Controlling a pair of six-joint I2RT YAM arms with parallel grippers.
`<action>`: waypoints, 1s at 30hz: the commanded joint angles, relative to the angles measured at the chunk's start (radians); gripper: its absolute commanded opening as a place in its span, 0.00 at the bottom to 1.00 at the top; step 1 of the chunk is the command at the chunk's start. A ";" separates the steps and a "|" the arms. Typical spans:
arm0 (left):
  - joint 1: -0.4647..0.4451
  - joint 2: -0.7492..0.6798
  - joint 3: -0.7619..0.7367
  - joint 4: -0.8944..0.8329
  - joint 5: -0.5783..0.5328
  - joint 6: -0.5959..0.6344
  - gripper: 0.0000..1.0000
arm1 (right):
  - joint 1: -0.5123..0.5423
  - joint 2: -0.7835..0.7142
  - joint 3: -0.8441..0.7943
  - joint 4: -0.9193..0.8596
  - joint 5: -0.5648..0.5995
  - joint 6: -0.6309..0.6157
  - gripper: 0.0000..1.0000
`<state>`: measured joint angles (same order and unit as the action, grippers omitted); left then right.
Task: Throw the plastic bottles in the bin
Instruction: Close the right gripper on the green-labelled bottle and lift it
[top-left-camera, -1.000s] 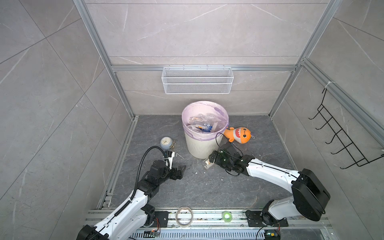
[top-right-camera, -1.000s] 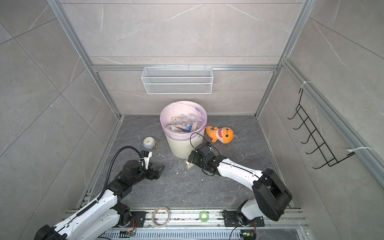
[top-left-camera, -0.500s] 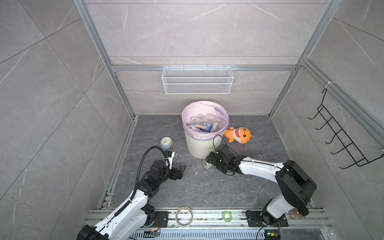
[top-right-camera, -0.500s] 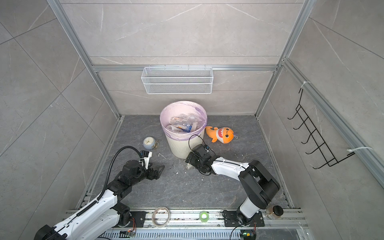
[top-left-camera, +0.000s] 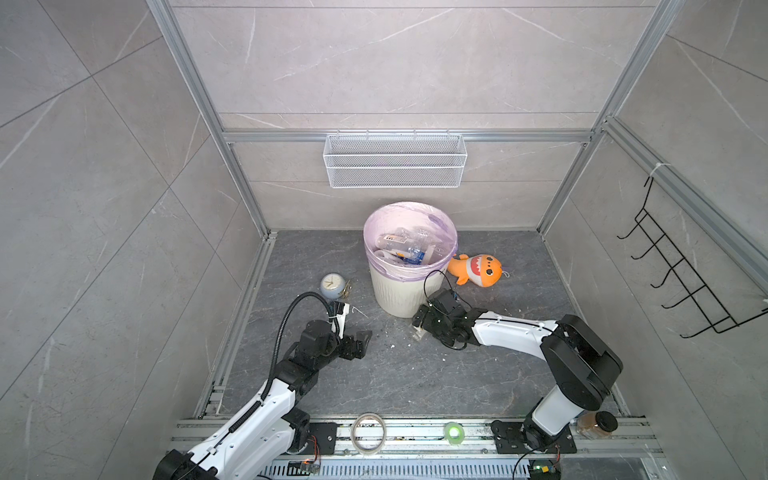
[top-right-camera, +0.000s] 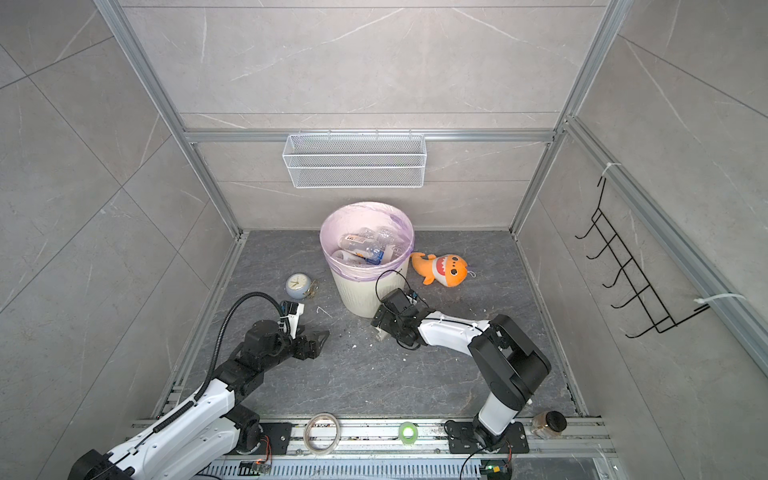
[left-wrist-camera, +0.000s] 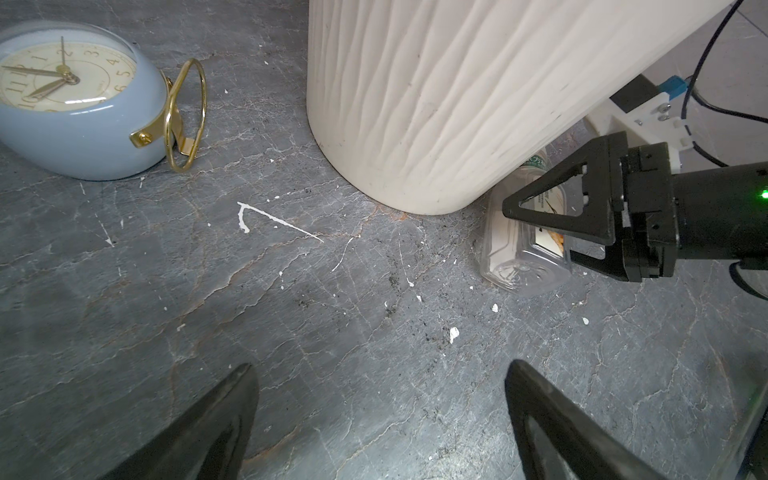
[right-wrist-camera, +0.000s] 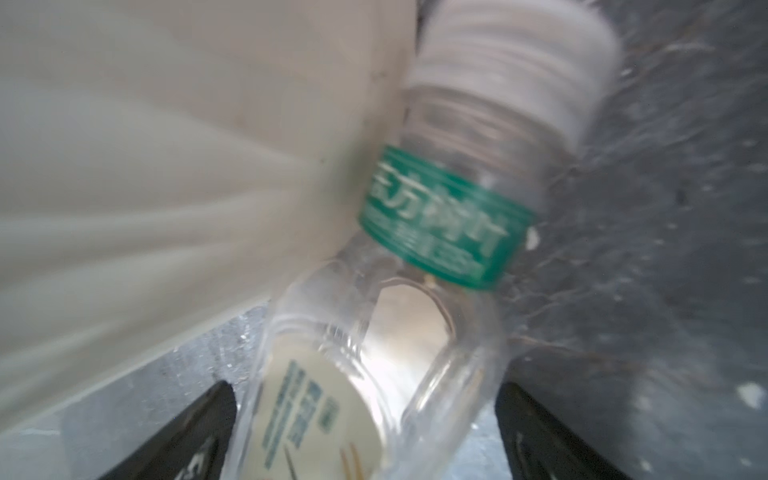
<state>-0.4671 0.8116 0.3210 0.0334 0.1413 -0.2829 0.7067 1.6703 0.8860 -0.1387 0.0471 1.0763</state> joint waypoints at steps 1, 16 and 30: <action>-0.005 0.002 0.015 0.046 0.001 0.025 0.95 | -0.008 -0.054 0.011 -0.097 0.056 -0.053 1.00; -0.005 0.007 0.016 0.046 0.001 0.025 0.95 | -0.033 -0.087 0.033 -0.218 0.053 -0.244 0.93; -0.005 0.007 0.016 0.046 -0.005 0.025 0.95 | -0.033 0.003 0.124 -0.271 0.067 -0.332 0.78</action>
<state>-0.4671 0.8181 0.3210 0.0330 0.1402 -0.2829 0.6746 1.6531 0.9924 -0.3618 0.0978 0.7677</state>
